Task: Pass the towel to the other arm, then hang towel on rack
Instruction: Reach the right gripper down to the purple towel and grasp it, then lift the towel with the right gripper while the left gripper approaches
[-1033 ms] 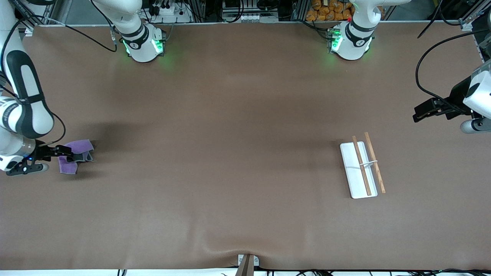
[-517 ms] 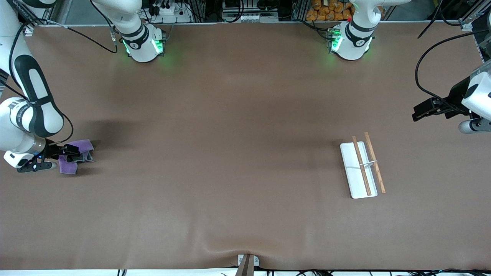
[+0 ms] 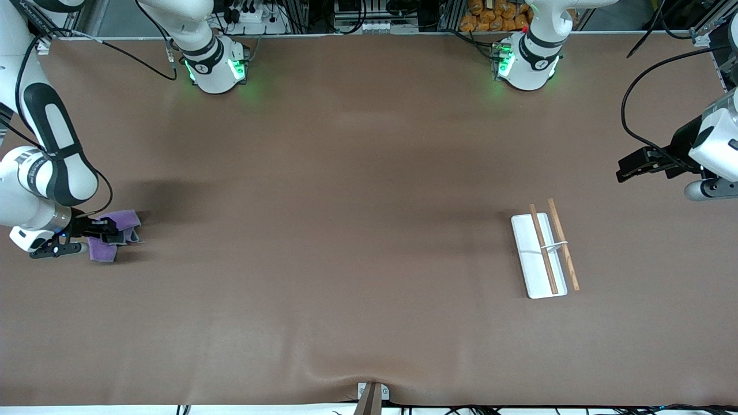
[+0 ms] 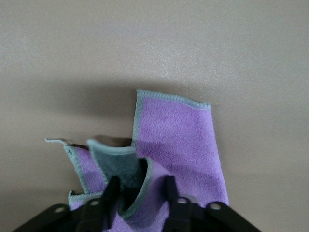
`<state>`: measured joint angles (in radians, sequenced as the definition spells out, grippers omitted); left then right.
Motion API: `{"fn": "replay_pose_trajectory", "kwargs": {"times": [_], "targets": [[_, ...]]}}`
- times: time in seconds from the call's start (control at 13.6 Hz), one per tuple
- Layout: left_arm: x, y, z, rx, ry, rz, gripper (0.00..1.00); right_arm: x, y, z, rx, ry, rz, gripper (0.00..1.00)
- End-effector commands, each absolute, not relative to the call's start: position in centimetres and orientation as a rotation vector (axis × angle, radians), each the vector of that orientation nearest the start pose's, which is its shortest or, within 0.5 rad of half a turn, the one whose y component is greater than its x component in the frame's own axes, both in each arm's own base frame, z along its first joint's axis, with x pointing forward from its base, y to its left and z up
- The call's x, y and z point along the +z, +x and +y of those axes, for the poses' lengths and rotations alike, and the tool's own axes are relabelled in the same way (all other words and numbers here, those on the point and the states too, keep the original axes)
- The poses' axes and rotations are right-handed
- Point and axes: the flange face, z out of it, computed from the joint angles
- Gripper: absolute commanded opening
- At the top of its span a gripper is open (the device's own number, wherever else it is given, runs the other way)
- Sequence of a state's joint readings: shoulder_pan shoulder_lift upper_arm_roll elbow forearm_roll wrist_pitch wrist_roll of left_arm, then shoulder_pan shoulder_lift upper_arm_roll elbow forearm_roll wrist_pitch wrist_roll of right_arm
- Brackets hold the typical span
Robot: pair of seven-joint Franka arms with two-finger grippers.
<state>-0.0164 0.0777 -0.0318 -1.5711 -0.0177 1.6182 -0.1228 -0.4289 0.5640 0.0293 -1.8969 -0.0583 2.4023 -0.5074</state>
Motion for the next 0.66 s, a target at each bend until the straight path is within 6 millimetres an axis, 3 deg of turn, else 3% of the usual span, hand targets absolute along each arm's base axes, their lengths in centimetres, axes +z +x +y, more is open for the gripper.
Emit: {"fn": "replay_pose_trajectory", "kwargs": {"times": [0.0, 0.22, 0.44, 0.59], "targets": [[58.4, 58.0, -3.3, 0.042, -3.177, -0.106, 1.00, 19.4, 57.6, -24.3, 0.116, -3.117, -0.225, 0.00], [58.4, 58.3, -4.4, 0.021, -3.180, -0.103, 1.00, 20.8, 58.0, -23.6, 0.119, -3.113, -0.245, 0.00], [58.0, 58.5, -4.6, 0.029, -3.181, -0.098, 1.00, 24.2, 58.8, -22.3, 0.085, -3.117, -0.281, 0.00], [57.9, 58.6, -4.8, 0.029, -3.181, -0.101, 1.00, 27.5, 59.7, -20.0, 0.051, -3.112, -0.341, 0.00]]}}
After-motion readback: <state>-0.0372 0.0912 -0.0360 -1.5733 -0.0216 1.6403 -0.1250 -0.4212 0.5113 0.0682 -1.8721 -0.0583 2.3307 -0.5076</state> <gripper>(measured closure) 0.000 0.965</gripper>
